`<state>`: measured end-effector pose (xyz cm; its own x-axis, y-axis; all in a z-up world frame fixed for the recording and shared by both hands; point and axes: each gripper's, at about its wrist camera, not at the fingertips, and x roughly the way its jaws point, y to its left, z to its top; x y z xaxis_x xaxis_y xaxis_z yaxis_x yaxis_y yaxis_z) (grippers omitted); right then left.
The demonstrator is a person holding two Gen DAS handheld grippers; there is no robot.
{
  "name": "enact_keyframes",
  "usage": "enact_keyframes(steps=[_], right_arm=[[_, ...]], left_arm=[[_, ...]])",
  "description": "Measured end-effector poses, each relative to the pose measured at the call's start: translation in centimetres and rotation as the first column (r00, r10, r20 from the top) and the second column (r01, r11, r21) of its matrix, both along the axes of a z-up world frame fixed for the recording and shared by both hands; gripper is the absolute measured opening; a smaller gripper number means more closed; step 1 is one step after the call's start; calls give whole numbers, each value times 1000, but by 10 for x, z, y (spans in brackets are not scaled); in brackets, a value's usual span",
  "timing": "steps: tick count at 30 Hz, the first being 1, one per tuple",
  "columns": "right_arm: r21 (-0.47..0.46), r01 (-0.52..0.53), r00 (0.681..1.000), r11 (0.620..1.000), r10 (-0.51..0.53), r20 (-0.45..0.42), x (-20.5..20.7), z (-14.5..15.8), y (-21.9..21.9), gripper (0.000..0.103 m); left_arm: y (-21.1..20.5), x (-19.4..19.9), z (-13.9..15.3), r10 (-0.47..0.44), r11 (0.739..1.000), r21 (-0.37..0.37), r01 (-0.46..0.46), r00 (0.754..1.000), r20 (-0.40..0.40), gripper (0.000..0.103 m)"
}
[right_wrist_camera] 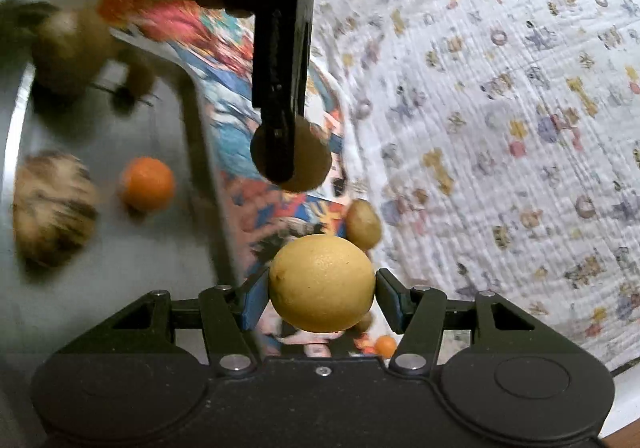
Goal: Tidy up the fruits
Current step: 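Carry the yellow citrus and the kiwi over the metal tray with both grippers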
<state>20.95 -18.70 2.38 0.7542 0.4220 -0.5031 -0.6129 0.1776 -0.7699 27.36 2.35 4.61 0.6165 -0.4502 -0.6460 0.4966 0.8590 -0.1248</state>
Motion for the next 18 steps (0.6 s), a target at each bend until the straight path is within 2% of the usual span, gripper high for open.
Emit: enact_keyframes(steps=[8,18], right_arm=[[-50,-27,996,998,22,-86,-33,-11,3,59],[-101,-76,991,992,63,-120,-42,-20,12,59]], left_arm=[[14,-46,-6,13,999,50,-12,1000,-25,59],[4,-61,-12,41,990,134,-31,996,-76,59]])
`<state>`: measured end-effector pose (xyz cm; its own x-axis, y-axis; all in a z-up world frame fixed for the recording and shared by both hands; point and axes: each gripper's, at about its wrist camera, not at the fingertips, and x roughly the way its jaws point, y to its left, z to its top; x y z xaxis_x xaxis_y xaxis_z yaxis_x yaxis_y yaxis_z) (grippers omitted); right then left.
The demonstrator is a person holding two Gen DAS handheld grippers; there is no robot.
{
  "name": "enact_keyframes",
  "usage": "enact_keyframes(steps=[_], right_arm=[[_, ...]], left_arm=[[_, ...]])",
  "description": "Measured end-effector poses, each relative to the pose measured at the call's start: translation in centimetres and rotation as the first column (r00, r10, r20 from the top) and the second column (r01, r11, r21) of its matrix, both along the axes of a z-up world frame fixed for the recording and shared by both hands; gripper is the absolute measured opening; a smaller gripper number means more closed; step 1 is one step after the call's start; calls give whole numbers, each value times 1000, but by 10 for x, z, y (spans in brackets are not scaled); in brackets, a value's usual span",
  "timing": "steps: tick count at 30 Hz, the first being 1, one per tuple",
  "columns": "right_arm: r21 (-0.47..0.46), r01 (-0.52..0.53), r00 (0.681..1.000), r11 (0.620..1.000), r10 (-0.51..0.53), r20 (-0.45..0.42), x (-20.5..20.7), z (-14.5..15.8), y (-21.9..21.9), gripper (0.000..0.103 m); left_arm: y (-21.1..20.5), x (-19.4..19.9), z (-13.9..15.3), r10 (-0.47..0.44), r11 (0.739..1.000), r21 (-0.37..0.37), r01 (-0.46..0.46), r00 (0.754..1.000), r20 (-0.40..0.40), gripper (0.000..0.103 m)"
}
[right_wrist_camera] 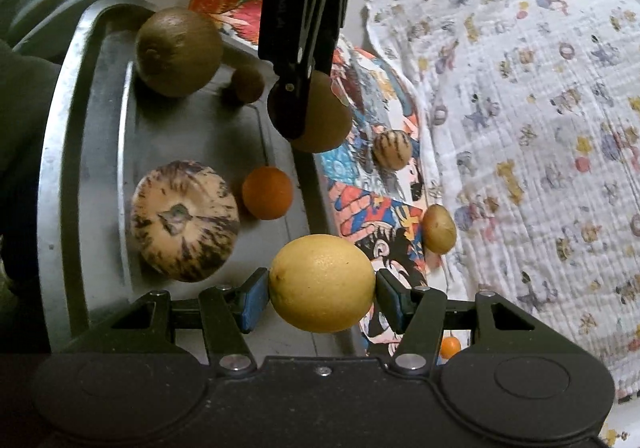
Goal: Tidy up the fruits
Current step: 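Carry the yellow citrus and the kiwi over the metal tray with both grippers, then open the right gripper to release the citrus while the left lowers and releases the kiwi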
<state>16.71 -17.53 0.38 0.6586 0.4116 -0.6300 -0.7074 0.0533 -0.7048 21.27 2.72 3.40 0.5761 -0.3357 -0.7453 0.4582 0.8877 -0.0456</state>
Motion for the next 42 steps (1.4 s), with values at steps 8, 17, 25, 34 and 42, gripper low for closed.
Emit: enact_keyframes(steps=[8,17,25,34,42], right_arm=[[-33,-14,998,999,13,-53,2,-4,4,59],[-33,-4,995,999,0,-97,10,-2,7,60],[-18,40,997,999,-41,-63,4,6,-7,75],[125,144,987,982,-133,-91,-28,39,-32,91],[309,284,947,908,-214,-241,-44,58,-35,100]], left_arm=[[-9,6,-7,27,997,81,-21,997,-69,59],[-10,11,-5,40,994,101,-30,995,-96,62],[-5,-6,12,65,996,70,-63,997,-35,81],[9,-76,34,195,980,18,-198,975,108,100],[-1,-121,27,237,971,-2,-239,962,133,102]])
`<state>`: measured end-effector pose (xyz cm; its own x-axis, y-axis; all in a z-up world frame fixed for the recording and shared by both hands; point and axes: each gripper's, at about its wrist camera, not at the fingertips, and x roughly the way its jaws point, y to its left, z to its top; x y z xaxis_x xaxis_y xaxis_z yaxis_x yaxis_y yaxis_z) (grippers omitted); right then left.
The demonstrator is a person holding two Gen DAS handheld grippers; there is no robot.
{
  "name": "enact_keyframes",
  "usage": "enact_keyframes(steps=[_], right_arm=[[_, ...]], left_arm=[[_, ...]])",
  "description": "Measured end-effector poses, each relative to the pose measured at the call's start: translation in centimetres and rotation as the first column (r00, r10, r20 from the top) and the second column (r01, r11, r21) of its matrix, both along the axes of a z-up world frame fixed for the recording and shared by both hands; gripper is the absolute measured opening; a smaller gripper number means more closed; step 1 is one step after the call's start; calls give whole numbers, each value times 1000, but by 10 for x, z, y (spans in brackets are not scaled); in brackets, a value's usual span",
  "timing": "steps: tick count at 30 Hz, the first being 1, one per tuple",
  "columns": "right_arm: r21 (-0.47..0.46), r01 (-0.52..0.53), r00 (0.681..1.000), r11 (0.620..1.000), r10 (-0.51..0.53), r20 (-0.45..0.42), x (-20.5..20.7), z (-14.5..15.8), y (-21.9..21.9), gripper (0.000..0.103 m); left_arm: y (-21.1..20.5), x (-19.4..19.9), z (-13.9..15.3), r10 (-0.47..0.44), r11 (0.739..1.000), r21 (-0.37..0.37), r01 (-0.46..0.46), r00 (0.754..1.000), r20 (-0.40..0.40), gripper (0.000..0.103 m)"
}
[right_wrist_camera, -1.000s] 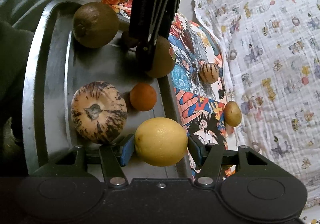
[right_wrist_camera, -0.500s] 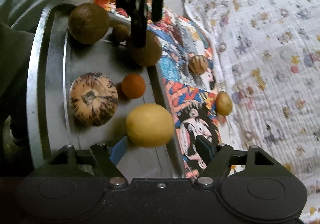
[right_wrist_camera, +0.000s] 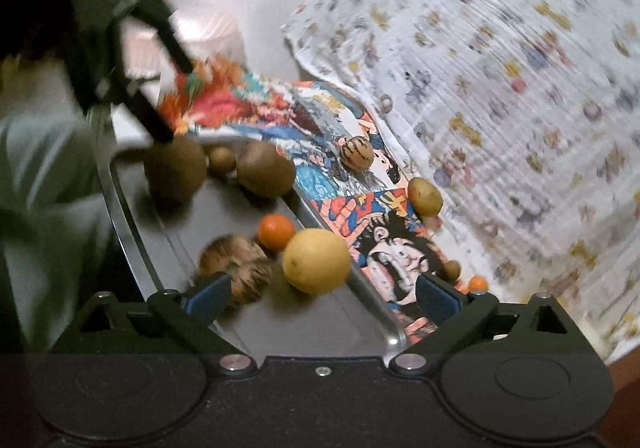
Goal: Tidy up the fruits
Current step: 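Open the right gripper to release the citrus while the left lowers and releases the kiwi, then move both grippers back toward the tangerine and small brown fruit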
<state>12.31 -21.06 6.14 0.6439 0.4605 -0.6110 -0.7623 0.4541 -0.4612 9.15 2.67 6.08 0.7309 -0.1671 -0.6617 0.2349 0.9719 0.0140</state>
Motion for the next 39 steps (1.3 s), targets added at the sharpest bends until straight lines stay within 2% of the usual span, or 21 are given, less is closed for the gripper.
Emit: enact_keyframes(steps=[6,15,19,24,28,32,39], right_arm=[[88,71,996,994,-66,-54,-11,-1,-7,102],[86,148,989,985,-146,-28,-26,-15,-23,102],[90,201,979,975,-198,-51,-21,-20,-31,102],[118,270,962,956,-265,-61,-7,-25,-39,102],[167,325,945,931,-313,-97,11,-26,-46,102],[191,347,938,918,-334,-95,32,-27,-51,102],[221,384,923,897,-367,-115,72,-24,-64,102]], left_arm=[[-10,-24,-12,21,1000,-15,-21,1000,-7,102],[-12,-34,-27,82,996,-27,-84,995,-63,102],[-9,-33,-31,58,996,-59,-65,991,-118,102],[-10,-29,-25,55,998,-22,-59,990,-133,102],[-13,-17,-14,72,997,3,-72,989,-129,102],[-17,1,-5,93,996,31,-89,986,-135,102],[-28,50,5,71,996,64,-61,983,-169,102]])
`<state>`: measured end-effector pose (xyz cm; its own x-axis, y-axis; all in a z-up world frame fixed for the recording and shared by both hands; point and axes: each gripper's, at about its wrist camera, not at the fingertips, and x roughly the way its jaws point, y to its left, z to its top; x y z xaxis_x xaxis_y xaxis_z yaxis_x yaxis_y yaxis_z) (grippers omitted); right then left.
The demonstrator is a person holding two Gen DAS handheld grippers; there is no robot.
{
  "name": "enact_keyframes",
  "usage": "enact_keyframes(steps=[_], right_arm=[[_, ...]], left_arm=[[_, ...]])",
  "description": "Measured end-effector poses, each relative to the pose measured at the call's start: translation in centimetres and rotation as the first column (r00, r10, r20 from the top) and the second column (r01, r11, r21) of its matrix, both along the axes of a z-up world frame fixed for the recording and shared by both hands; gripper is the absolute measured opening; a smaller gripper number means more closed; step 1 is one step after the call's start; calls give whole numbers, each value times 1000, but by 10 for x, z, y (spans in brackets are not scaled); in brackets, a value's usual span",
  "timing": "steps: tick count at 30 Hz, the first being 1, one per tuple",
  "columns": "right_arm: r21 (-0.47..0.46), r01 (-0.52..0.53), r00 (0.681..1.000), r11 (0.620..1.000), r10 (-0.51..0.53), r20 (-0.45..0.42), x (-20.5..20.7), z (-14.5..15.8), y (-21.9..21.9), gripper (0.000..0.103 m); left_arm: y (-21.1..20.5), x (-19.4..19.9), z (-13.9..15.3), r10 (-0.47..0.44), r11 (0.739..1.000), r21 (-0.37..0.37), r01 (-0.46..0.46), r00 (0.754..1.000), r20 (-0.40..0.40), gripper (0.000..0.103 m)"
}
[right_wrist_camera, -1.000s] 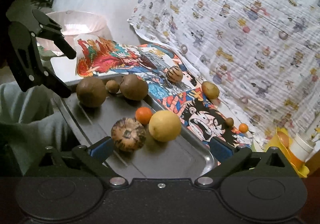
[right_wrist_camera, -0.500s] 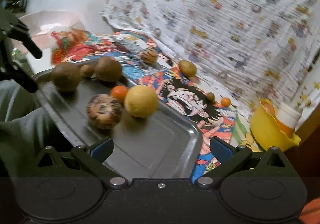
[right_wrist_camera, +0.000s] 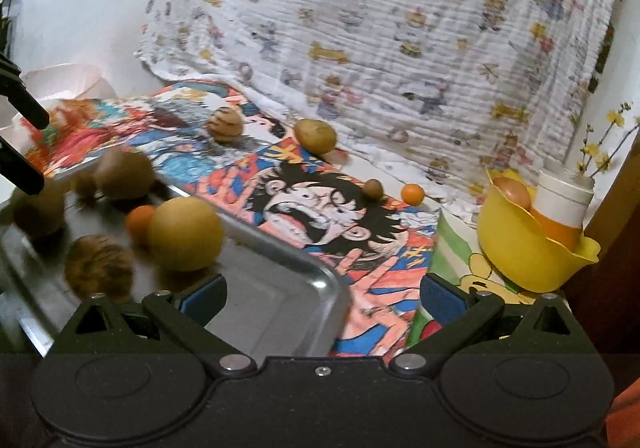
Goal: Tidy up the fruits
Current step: 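Move both grippers back toward the tangerine and small brown fruit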
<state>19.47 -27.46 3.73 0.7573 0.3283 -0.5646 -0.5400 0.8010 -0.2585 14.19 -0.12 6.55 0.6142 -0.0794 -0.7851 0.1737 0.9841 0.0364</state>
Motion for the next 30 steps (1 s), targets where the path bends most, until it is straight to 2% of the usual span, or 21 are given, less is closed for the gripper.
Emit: enact_keyframes(steps=[3,9,14,17,23,30], right_arm=[[1,23,1000,1000,-23,4,17,3,-8,102],[46,61,997,997,-63,40,55,22,-24,102],[41,83,997,996,-82,-13,91,25,-21,102],[26,69,997,997,-68,-22,104,23,-13,102],[4,58,997,998,-58,-45,129,16,5,102],[29,69,994,997,-66,-87,159,11,25,102]], left_arm=[[-6,27,3,-20,1000,-12,20,1000,-14,102],[-10,92,11,-22,1000,-10,22,1000,21,102],[-14,148,12,-65,998,-4,66,996,53,102],[-17,175,10,-97,995,25,96,993,72,102],[-9,211,2,-146,988,72,140,986,86,102],[-1,236,-7,-176,983,75,170,981,87,102]])
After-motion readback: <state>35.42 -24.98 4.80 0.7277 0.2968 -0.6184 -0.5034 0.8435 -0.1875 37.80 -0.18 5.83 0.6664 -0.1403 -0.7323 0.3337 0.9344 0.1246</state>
